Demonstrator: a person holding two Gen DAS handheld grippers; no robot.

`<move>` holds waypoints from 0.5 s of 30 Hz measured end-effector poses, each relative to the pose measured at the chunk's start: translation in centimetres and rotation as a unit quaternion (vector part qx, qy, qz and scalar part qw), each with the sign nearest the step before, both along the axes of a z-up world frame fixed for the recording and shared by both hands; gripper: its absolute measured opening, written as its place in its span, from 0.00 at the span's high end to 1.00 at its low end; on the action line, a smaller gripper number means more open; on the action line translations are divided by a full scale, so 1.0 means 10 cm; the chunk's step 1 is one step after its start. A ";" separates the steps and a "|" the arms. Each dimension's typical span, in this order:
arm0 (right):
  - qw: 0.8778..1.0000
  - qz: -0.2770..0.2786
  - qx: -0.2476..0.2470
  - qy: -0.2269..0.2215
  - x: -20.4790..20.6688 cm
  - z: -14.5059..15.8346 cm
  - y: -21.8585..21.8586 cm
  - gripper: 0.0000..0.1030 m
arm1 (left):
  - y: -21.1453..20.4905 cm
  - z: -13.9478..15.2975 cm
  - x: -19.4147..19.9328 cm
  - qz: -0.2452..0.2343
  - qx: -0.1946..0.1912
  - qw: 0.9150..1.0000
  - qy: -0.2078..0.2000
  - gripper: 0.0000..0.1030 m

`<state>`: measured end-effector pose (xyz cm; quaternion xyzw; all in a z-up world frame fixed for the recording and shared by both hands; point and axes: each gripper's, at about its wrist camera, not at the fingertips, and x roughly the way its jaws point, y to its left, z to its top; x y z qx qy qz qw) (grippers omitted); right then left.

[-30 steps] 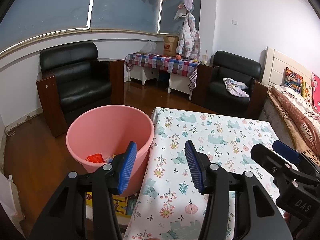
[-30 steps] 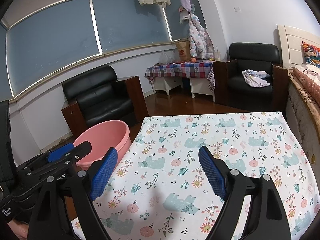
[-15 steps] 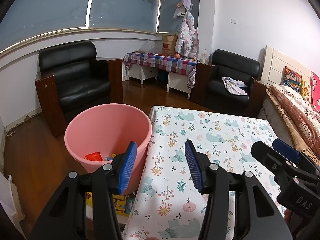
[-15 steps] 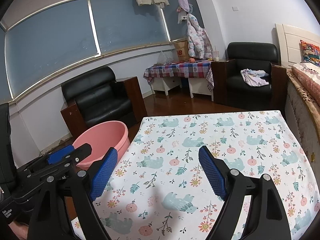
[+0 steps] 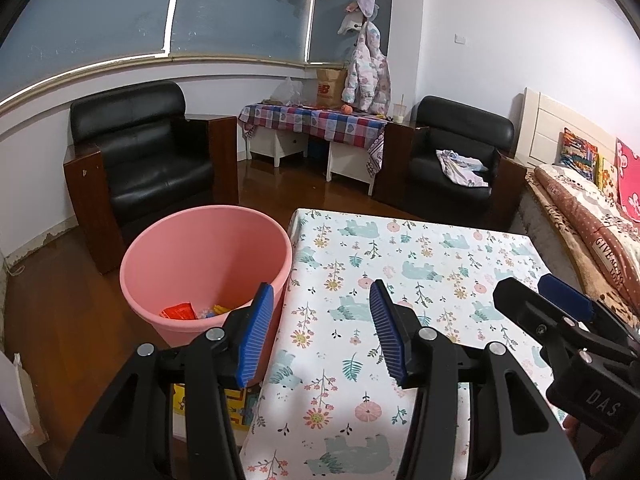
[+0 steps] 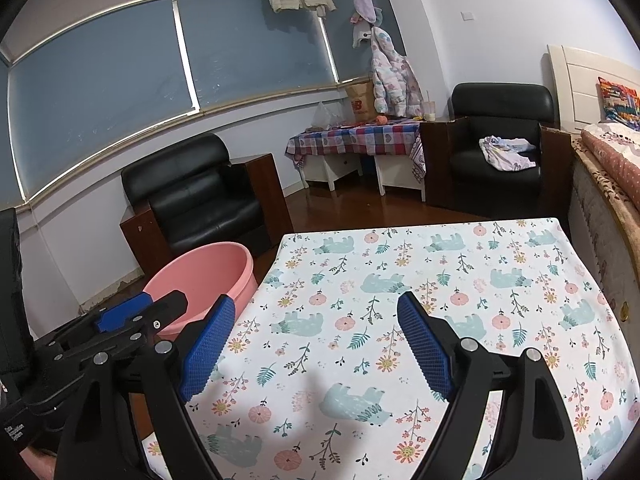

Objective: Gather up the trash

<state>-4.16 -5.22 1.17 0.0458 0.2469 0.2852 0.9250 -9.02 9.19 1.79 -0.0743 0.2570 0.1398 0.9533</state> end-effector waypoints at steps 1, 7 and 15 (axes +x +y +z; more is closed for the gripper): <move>1.000 0.000 0.000 0.000 0.00 0.00 0.00 0.21 | -0.01 0.00 0.00 0.001 0.005 1.000 -0.001 0.51; 1.000 -0.001 0.001 0.001 0.00 -0.01 -0.01 0.21 | -0.01 0.01 0.02 0.003 0.007 1.000 -0.005 0.51; 1.000 -0.004 0.002 0.005 -0.01 -0.05 -0.08 0.21 | 0.02 -0.03 0.07 0.009 0.003 1.000 0.005 0.51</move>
